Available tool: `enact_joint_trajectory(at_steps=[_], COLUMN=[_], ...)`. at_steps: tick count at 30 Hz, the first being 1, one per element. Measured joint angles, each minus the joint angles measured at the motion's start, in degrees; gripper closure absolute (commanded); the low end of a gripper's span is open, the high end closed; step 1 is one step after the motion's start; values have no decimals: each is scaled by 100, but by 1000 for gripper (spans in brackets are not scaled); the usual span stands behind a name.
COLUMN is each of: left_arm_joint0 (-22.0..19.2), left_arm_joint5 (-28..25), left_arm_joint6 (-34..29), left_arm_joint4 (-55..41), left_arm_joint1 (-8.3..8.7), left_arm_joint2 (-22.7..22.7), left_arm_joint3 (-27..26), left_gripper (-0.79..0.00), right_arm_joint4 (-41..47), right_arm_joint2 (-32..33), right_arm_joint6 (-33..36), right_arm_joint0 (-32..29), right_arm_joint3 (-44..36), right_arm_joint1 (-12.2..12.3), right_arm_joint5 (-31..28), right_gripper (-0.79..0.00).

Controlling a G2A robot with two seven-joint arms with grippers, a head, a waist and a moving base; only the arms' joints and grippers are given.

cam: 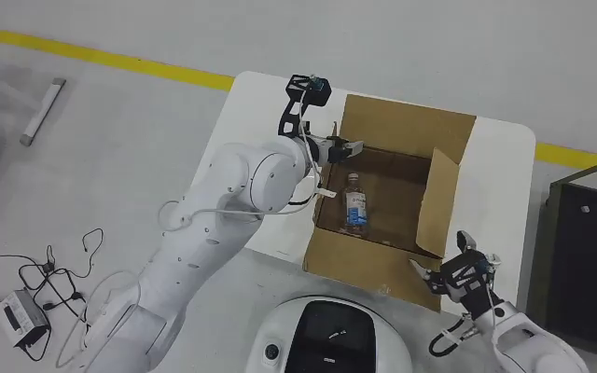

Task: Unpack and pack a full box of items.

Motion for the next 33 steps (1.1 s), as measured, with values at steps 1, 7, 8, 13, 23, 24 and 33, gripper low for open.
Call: enact_joint_trajectory(at_steps=[1,7,8,13,23,24,33], left_arm_joint0=[0,0,0,0,0,0,0], left_arm_joint5=[0,0,0,0,0,0,0], left_arm_joint6=[0,0,0,0,0,0,0], left_arm_joint4=[0,0,0,0,0,0,0], left_arm_joint1=[0,0,0,0,0,0,0], left_arm_joint2=[0,0,0,0,0,0,0], left_arm_joint3=[0,0,0,0,0,0,0], left_gripper=[-785,-785,-785,-785,-785,-785,-785], right_arm_joint4=[-90,-369,-391,-320,1582,1882,4566], right_arm_joint2=[-72,-350,-373,-383,-214,-189,67], right_arm_joint6=[-20,-3,2,-30,-314,-335,-17], right_arm_joint0=[56,325,348,299,-96,-126,-364], right_arm_joint3=[61,264,273,195,14,6,-24], right_arm_joint1=[0,-3,-3,-14,-101,-109,-160], right_arm_joint5=[79,531,591,1033,1849,1875,1990], right_gripper=[-785,-428,-348,0,0,0,0])
